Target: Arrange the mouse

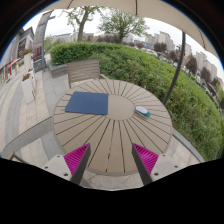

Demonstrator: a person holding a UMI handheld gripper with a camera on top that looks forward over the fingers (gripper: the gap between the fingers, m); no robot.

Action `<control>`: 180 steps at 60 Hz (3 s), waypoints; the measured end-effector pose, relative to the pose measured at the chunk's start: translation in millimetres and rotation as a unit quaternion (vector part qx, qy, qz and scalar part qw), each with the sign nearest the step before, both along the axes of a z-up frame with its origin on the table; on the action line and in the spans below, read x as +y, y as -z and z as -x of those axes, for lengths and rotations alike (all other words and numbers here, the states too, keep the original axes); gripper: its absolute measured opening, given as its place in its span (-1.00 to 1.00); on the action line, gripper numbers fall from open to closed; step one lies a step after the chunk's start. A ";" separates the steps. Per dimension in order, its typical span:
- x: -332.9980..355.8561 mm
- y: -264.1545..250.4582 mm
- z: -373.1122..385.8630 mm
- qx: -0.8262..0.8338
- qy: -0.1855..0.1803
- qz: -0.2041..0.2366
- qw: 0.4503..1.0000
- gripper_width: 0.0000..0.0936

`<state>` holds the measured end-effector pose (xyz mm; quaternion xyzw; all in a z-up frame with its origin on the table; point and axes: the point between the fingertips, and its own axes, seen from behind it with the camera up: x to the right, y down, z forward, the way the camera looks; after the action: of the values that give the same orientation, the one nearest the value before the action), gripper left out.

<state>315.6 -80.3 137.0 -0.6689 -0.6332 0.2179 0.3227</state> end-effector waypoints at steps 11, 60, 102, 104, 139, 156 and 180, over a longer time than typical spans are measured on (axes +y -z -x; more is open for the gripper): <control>48.2 14.9 3.4 0.004 0.034 0.000 0.999 0.82; 228.5 97.7 140.8 0.067 0.062 -0.007 0.996 0.82; 278.0 155.5 290.5 0.032 0.047 0.045 0.997 0.77; 278.7 155.6 290.2 0.032 0.046 0.043 0.998 0.77; 167.4 25.7 340.2 0.062 -0.017 0.086 0.994 -0.10; -28.0 60.5 374.9 0.020 -0.056 0.120 0.991 -0.10; -60.6 130.7 345.4 -0.032 0.013 0.052 0.998 0.77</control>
<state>-29.8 -140.9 6.3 -0.6997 -0.6222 0.2249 0.2698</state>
